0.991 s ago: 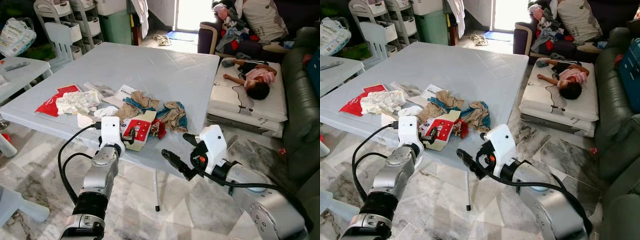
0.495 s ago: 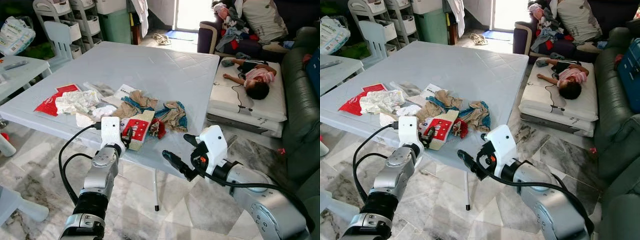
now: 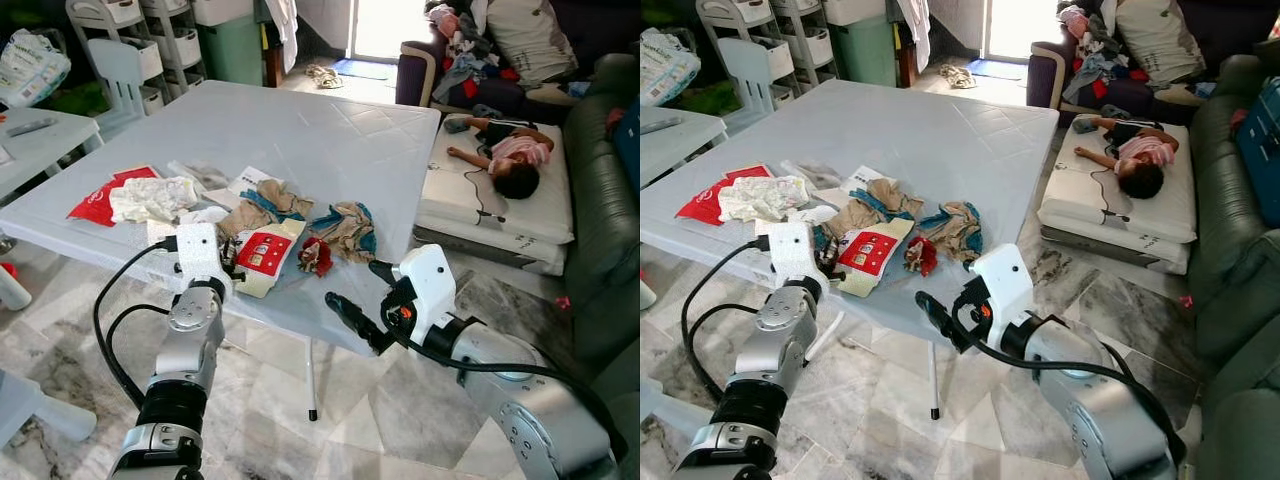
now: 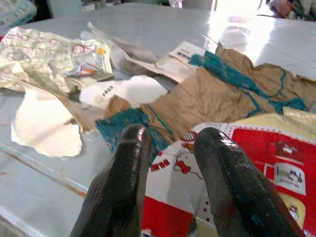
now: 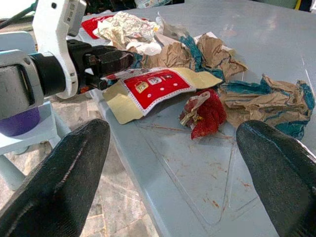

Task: Picking trash to rubbish bin

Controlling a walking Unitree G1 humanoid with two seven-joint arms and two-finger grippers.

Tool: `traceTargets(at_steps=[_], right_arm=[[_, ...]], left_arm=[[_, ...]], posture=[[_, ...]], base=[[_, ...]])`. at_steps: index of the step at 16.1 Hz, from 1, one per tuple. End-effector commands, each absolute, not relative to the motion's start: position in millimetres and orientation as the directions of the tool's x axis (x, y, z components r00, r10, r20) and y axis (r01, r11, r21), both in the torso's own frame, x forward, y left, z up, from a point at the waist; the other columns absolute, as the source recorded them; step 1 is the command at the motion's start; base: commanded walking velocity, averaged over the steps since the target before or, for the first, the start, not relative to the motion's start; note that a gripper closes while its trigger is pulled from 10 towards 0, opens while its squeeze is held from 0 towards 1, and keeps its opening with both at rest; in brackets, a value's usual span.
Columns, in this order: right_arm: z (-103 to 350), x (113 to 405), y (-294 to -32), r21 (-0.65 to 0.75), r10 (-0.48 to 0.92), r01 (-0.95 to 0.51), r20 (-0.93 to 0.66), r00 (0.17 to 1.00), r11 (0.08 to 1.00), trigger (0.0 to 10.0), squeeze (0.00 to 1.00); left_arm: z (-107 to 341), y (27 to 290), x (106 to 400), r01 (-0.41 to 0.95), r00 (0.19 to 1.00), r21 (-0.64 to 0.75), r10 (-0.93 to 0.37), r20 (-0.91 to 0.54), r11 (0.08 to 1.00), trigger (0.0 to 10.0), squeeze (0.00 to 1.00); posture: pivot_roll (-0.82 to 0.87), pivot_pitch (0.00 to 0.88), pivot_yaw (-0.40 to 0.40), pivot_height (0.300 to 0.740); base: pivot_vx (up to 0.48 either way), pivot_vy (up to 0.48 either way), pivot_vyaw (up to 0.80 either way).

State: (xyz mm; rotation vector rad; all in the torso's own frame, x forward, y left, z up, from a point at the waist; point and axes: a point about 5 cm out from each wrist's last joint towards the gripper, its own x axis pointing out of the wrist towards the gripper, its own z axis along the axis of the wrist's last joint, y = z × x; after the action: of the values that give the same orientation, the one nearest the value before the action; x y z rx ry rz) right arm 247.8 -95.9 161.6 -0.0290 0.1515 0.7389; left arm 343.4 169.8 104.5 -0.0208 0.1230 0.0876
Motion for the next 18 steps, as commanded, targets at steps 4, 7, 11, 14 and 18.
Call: traceTargets(at_steps=[4,7,11,14,18], right_arm=[[168,253,-98,0.003,0.648,-0.652,-0.112,0.753,0.758,10.0,0.0],[171,255,-97,-0.002,0.646,-0.649,-0.095,0.758,0.761,10.0,0.0],[170,255,-98,-0.002,0.645,-0.648,-0.093,0.758,0.761,10.0,0.0],[170,256,-95,-0.003,0.658,-0.66,-0.09,0.748,0.751,10.0,0.0],[169,257,-94,-0.003,0.664,-0.667,-0.09,0.742,0.745,10.0,0.0]], left_arm=[[124,165,349,-0.071,0.997,-0.036,0.071,-0.01,0.997,10.0,1.0],[134,165,344,-0.079,0.995,-0.016,0.08,0.065,0.997,10.0,1.0],[137,153,314,-0.03,0.99,0.054,0.022,0.141,0.998,10.0,1.0],[128,145,287,0.009,0.989,0.119,-0.027,0.148,0.993,10.0,1.0],[112,142,266,0.048,0.996,0.14,-0.059,0.073,0.989,10.0,1.0]], posture=[[-0.02,0.0,-0.024,0.74],[-0.01,0.0,-0.021,0.74],[0.01,0.0,-0.024,0.74],[0.03,0.0,-0.031,0.74],[0.04,0.0,-0.034,0.74]], base=[[0.0,0.0,0.0],[0.0,0.0,0.0],[0.0,0.0,0.0],[0.0,0.0,0.0],[0.0,0.0,0.0]])
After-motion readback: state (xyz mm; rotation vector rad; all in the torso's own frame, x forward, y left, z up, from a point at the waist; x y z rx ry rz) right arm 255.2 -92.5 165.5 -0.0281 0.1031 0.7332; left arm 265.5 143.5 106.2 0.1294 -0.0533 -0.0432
